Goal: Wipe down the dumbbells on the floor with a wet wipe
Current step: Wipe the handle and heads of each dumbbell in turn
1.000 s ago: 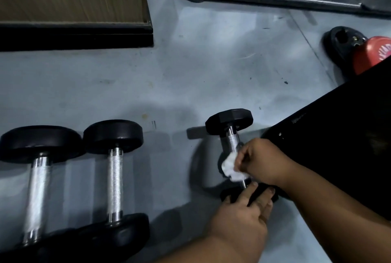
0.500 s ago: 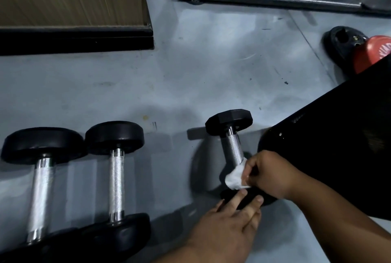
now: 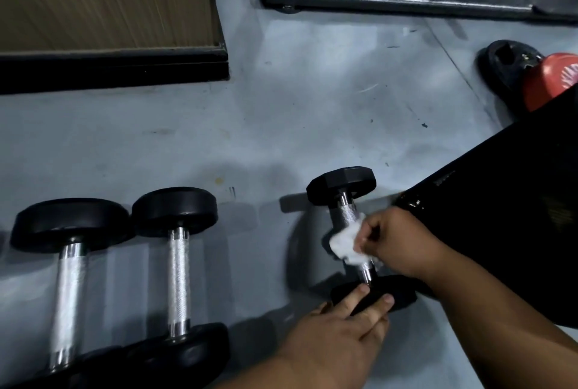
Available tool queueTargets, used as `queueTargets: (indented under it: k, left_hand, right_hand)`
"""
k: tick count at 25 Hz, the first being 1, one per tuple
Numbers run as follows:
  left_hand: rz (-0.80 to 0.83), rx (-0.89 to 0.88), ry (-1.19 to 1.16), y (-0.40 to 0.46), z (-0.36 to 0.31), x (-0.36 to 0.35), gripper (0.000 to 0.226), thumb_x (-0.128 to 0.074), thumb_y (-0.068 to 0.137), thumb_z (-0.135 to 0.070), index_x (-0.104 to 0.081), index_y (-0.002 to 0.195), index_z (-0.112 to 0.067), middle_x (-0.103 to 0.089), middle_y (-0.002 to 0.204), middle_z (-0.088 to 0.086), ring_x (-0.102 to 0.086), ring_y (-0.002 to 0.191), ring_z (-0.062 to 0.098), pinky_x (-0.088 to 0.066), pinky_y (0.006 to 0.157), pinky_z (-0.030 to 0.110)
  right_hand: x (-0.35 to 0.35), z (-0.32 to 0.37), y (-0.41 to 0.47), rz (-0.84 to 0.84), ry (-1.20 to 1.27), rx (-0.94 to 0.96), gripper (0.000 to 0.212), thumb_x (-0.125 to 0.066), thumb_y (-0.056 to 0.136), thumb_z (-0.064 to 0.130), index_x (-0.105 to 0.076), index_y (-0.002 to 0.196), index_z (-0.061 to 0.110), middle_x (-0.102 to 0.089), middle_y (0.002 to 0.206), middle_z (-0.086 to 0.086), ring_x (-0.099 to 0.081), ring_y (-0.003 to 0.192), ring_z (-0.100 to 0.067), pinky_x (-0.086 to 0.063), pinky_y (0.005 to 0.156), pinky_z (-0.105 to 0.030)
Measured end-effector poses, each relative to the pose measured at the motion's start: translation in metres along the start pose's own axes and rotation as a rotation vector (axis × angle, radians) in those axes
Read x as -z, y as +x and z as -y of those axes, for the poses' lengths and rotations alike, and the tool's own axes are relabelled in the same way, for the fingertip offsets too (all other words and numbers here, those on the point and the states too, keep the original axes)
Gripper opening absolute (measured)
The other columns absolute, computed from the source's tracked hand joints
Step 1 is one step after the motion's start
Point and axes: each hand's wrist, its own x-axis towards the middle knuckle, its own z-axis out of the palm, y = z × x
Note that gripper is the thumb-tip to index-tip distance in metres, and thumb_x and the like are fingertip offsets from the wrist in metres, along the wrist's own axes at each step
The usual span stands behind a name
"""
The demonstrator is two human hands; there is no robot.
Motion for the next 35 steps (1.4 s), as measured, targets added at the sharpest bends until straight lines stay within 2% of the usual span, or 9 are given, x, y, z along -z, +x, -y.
queueTargets:
  k: [4,7,10,13,17,20,25,29,35]
  left_hand:
    - [-0.033,0.121,-0.136,0.007,-0.009,0.010,0.042,-0.037,0.088,-0.043,-0.074,0.104,-0.052,-0.062,0.129,-0.031,-0.064,0.112,-0.005,-0.056,0.067,0.016]
    - [-0.082,0.076,-0.083,0.006,-0.016,0.003,0.046,-0.036,0.085,-0.035,-0.076,0.104,-0.045,-0.061,0.134,-0.026,-0.063,0.119,0.002,-0.057,0.061,0.022]
    - [-0.063,0.075,-0.063,0.005,-0.013,0.007,0.048,-0.035,0.085,-0.034,-0.075,0.107,-0.045,-0.059,0.136,-0.027,-0.062,0.121,0.003,-0.057,0.060,0.023]
    - [-0.046,0.067,-0.077,0.004,-0.009,0.004,0.047,-0.034,0.087,-0.036,-0.074,0.110,-0.045,-0.058,0.138,-0.027,-0.061,0.123,0.002,-0.058,0.064,0.024]
    - [-0.064,0.033,-0.097,0.004,-0.006,0.001,0.046,-0.035,0.088,-0.037,-0.074,0.111,-0.042,-0.058,0.139,-0.023,-0.061,0.124,0.005,-0.060,0.070,0.026]
    - [-0.060,0.034,-0.089,0.009,-0.008,0.003,0.048,-0.034,0.085,-0.035,-0.076,0.107,-0.042,-0.061,0.135,-0.023,-0.063,0.121,0.006,-0.060,0.073,0.025]
    - [-0.062,0.031,-0.055,0.014,-0.019,0.002,0.051,-0.032,0.081,-0.034,-0.078,0.104,-0.040,-0.062,0.135,-0.020,-0.064,0.121,0.011,-0.061,0.070,0.029]
    - [-0.035,0.051,-0.071,0.025,-0.023,-0.003,0.051,-0.033,0.081,-0.035,-0.079,0.103,-0.041,-0.062,0.134,-0.023,-0.064,0.121,0.010,-0.062,0.070,0.031]
    - [-0.034,0.044,-0.065,0.029,-0.024,-0.002,0.051,-0.033,0.081,-0.033,-0.078,0.103,-0.042,-0.063,0.133,-0.024,-0.064,0.121,0.010,-0.062,0.074,0.028]
  right_hand:
    - [0.003,-0.004,-0.018,0.175,-0.101,-0.030,0.018,-0.081,0.076,0.006,-0.078,0.065,0.020,-0.074,0.067,0.011,-0.070,0.067,0.000,-0.054,0.068,-0.017]
    - [0.000,0.003,-0.003,-0.010,0.006,-0.034,0.019,-0.083,0.078,0.007,-0.076,0.064,0.017,-0.074,0.064,0.005,-0.070,0.062,-0.004,-0.054,0.065,-0.023]
    - [-0.001,0.020,0.020,-0.210,0.055,-0.020,0.015,-0.082,0.083,0.012,-0.075,0.070,0.017,-0.073,0.066,0.002,-0.059,0.046,0.005,-0.043,0.050,-0.007]
    - [-0.002,0.024,0.029,-0.263,0.086,-0.008,0.013,-0.080,0.085,0.012,-0.074,0.074,0.015,-0.073,0.067,-0.003,-0.059,0.046,0.004,-0.041,0.047,-0.006]
    - [-0.004,-0.003,-0.003,0.006,0.016,-0.021,0.018,-0.079,0.079,0.004,-0.075,0.066,0.016,-0.074,0.066,0.004,-0.070,0.065,-0.004,-0.056,0.068,-0.025]
    - [-0.003,-0.011,-0.025,0.136,-0.098,-0.033,0.021,-0.077,0.079,0.005,-0.075,0.064,0.021,-0.073,0.066,0.011,-0.069,0.063,0.000,-0.052,0.063,-0.016]
    - [-0.011,0.003,0.006,-0.184,-0.033,0.030,0.014,-0.080,0.082,0.014,-0.074,0.070,0.017,-0.072,0.066,0.002,-0.068,0.061,-0.009,-0.055,0.062,-0.025]
    - [-0.005,0.007,0.026,-0.324,0.128,-0.006,0.011,-0.082,0.083,0.018,-0.076,0.075,0.021,-0.070,0.067,0.006,-0.059,0.054,0.002,-0.041,0.053,-0.007]
    - [0.008,-0.007,-0.020,0.130,-0.099,-0.058,0.019,-0.078,0.077,0.005,-0.078,0.064,0.019,-0.073,0.062,0.009,-0.066,0.059,0.004,-0.053,0.065,-0.021]
